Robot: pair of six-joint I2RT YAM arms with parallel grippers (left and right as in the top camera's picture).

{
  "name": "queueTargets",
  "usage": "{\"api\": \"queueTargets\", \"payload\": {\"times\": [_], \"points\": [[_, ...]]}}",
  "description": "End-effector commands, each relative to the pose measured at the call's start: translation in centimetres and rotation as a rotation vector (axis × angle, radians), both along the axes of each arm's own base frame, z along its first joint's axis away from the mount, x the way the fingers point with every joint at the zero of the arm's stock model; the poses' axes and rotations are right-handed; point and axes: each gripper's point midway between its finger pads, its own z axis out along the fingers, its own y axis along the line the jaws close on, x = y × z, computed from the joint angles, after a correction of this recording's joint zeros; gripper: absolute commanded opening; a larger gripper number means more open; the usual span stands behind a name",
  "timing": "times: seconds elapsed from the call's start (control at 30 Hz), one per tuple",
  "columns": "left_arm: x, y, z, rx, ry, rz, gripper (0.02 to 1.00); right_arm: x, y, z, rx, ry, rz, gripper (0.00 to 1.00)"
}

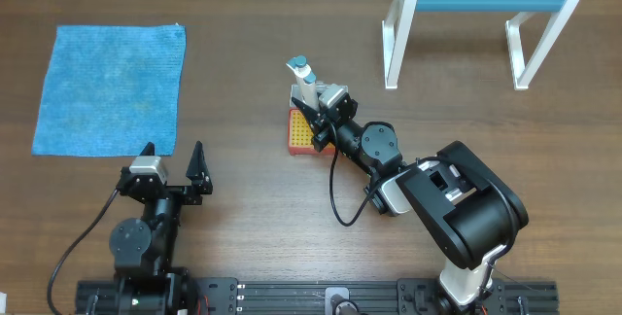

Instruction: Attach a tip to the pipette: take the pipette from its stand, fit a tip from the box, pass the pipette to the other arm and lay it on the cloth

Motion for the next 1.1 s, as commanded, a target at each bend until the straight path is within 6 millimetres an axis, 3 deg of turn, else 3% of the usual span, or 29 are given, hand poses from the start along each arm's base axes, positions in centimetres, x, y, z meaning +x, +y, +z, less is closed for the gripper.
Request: {"api": "queueTargets", "payload": {"times": [0.03, 0.13, 0.37, 0.63, 0.83, 1.0, 1.1], "points": [[0.0, 0.4, -0.2, 0.007, 0.001, 0.021, 0.877, -1.4, -0.4, -4.5, -0.061, 0.128, 0.013, 0.080], [0.0, 0.4, -0.2, 0.007, 0.001, 0.021, 0.877, -1.3, -0.4, -4.1, -0.051, 0.111, 0.014, 0.077], [0.0, 0.4, -0.2, 0.007, 0.001, 0.021, 0.879, -0.3, -0.5, 0.0, 0.011, 0.010, 0.002, 0.077], [0.0, 0.4, -0.2, 0.007, 0.001, 0.021, 0.879, -0.5, -0.6, 3.8, 0.058, -0.069, 0.002, 0.077], [0.0, 0.4, -0.2, 0.007, 0.001, 0.021, 0.879, -1.1, -0.9, 8.4, 0.098, -0.136, 0.003, 0.077], [0.0, 0.4, -0.2, 0.007, 0.001, 0.021, 0.877, -1.8, -1.2, 11.9, 0.083, -0.111, 0.006, 0.077], [0.0, 0.4, -0.2, 0.007, 0.001, 0.021, 0.879, -2.8, -0.7, 13.3, 0.020, -0.008, 0.048, 0.077]]}}
